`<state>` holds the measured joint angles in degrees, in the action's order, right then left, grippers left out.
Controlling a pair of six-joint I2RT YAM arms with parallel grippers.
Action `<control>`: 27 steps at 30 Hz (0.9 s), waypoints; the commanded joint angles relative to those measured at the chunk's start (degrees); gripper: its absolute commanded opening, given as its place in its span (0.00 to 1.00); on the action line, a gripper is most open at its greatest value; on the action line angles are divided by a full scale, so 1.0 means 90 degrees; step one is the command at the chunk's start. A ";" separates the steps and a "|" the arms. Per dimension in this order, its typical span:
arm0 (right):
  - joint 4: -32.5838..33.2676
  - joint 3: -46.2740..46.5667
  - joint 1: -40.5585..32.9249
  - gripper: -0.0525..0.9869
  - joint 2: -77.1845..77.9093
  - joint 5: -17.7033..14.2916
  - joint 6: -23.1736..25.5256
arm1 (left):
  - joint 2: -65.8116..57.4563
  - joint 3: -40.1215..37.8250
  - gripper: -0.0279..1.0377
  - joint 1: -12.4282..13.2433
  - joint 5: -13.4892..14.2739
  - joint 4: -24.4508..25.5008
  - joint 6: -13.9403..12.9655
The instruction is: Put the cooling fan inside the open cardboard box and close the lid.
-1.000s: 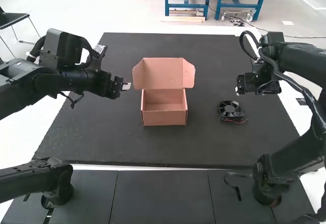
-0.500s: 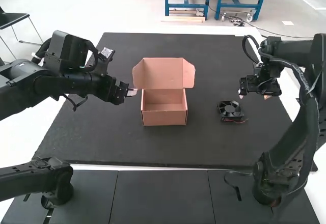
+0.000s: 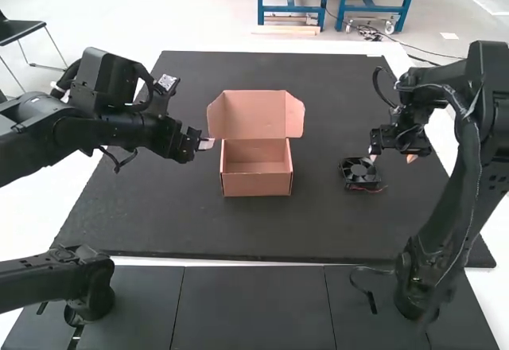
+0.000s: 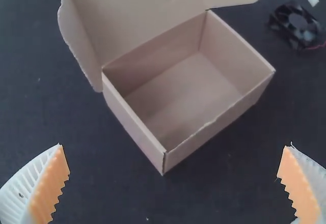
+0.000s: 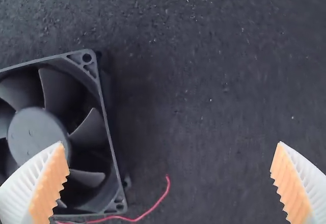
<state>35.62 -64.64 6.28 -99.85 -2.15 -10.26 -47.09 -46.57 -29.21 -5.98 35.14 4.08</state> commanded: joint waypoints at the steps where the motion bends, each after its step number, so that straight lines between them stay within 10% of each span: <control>1: -0.0002 -0.0269 0.0073 0.92 -0.0136 0.0063 0.0037 | 0.0066 -0.0031 0.93 0.0101 0.0029 -0.0037 -0.0053; 27: 0.0506 -0.0396 0.0044 0.92 -0.0819 -0.0376 0.0105 | 0.0066 -0.0090 0.93 0.0511 0.0029 -0.0242 -0.0082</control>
<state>39.64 -67.44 6.28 -105.97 -3.90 -9.85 -47.07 -46.57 -25.12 -5.82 33.54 3.88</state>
